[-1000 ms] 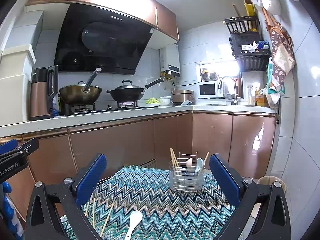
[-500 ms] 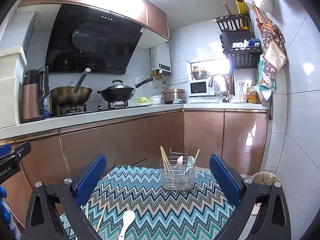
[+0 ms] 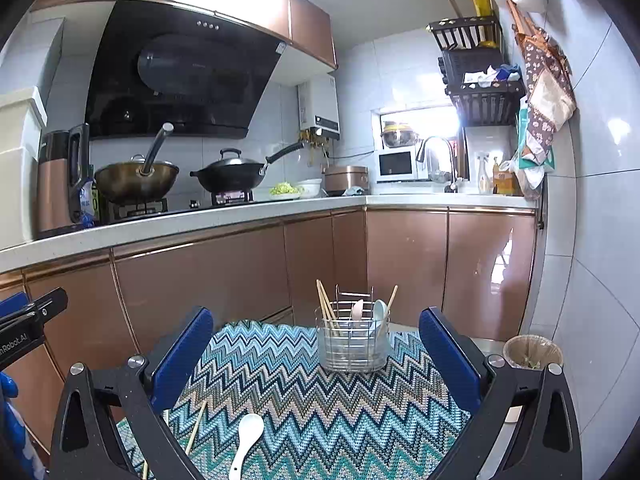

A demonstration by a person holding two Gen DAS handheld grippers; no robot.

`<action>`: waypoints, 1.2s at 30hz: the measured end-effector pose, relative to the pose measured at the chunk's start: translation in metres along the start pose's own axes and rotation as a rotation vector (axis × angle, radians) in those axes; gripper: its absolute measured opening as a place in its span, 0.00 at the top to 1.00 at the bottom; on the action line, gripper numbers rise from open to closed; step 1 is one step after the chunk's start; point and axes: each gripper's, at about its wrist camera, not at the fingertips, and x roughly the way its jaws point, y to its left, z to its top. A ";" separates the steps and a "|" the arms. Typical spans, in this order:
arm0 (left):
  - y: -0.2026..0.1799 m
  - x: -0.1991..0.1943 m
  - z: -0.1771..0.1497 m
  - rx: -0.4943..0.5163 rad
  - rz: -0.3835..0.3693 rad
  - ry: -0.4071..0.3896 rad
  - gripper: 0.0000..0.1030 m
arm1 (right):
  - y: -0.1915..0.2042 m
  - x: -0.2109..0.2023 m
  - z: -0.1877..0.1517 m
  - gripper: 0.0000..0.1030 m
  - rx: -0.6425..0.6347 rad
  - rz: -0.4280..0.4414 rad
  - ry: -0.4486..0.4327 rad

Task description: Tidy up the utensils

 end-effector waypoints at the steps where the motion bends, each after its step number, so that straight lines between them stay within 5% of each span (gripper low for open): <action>1: 0.000 0.003 -0.001 0.000 -0.001 0.008 0.19 | 0.000 0.002 -0.001 0.00 0.000 0.002 0.006; 23: 0.015 0.100 -0.025 -0.052 -0.025 0.227 0.19 | 0.001 0.076 -0.030 0.00 -0.045 0.056 0.174; 32: 0.061 0.177 -0.047 -0.211 -0.161 0.499 0.20 | 0.008 0.137 -0.055 0.26 -0.051 0.272 0.398; 36: 0.071 0.208 -0.067 -0.280 -0.223 0.626 0.31 | 0.016 0.172 -0.078 0.45 -0.018 0.422 0.558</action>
